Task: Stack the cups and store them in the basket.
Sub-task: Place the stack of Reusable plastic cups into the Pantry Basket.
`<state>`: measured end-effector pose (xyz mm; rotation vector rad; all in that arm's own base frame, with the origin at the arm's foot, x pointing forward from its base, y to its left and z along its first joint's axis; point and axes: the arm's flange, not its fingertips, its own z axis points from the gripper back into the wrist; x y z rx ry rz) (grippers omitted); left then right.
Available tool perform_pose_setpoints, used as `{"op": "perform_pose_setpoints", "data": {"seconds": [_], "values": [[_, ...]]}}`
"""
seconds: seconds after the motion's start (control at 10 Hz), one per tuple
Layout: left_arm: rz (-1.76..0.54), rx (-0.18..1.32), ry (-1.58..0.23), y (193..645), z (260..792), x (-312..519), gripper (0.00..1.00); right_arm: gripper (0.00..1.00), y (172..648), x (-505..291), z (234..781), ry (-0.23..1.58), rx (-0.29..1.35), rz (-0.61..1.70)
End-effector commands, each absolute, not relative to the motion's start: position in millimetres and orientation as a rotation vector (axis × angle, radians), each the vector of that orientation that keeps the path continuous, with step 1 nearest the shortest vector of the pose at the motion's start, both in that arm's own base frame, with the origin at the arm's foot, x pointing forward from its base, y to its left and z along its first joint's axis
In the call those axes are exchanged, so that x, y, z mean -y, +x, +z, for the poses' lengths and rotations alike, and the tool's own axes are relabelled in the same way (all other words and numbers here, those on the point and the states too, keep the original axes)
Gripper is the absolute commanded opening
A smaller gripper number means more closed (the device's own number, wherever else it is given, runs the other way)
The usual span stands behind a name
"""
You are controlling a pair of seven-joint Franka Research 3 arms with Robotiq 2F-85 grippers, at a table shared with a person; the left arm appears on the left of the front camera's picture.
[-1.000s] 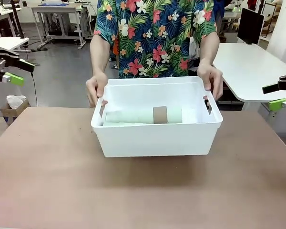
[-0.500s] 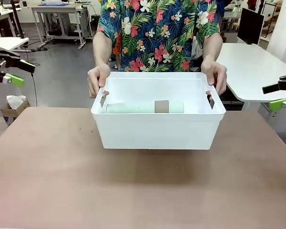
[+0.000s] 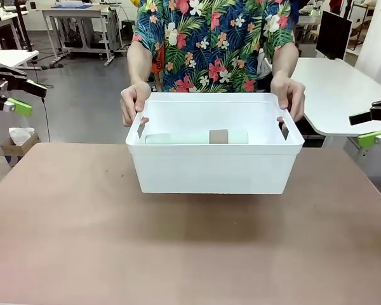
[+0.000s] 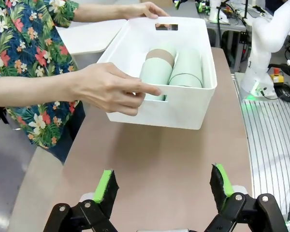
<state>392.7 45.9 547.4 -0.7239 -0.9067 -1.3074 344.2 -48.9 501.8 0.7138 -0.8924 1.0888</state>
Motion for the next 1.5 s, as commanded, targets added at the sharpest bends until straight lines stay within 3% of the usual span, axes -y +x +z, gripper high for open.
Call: {"op": "perform_pose_setpoints", "data": {"seconds": [0.0, 1.4], "values": [[-1.297, 0.904, -0.723, 393.7, 549.1, -45.5, 1.00, 1.00, 345.3, 47.6, 505.3, 0.731, 0.907, 1.070], [-1.297, 0.904, -0.723, 393.7, 549.1, -45.5, 1.00, 1.00, 345.3, 47.6, 505.3, 0.731, 0.907, 1.070]]}}
